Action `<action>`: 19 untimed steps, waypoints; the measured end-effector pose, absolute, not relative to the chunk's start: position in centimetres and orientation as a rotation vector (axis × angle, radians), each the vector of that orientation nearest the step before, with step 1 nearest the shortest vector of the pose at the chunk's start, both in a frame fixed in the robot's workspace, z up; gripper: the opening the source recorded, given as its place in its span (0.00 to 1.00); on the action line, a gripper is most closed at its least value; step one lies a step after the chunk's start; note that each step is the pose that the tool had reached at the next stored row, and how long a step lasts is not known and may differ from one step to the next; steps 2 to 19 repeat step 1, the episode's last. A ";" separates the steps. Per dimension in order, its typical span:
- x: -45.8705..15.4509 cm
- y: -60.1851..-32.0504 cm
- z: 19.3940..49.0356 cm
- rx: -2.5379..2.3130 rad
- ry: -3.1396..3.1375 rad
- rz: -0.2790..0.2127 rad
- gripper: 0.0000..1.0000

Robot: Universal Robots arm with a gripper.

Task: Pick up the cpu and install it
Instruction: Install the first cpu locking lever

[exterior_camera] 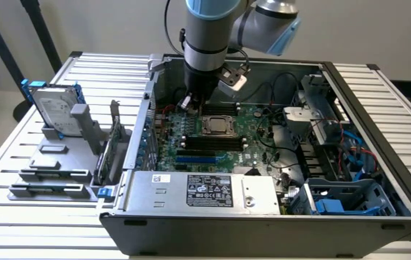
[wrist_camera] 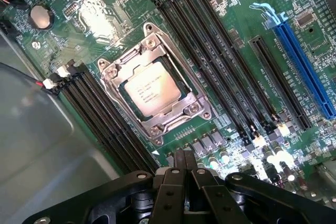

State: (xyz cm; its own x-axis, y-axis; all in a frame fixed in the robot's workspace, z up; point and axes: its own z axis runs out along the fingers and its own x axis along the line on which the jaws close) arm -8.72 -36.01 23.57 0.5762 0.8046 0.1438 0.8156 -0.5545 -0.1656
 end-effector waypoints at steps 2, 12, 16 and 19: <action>-8.7 -36.0 23.6 -2.594 -1.353 -0.075 0.11; -8.7 -36.0 23.6 -2.594 -1.353 -0.075 0.11; -8.7 -36.0 23.6 -2.594 -1.353 -0.075 0.11; -8.7 -36.0 23.6 -2.594 -1.353 -0.075 0.11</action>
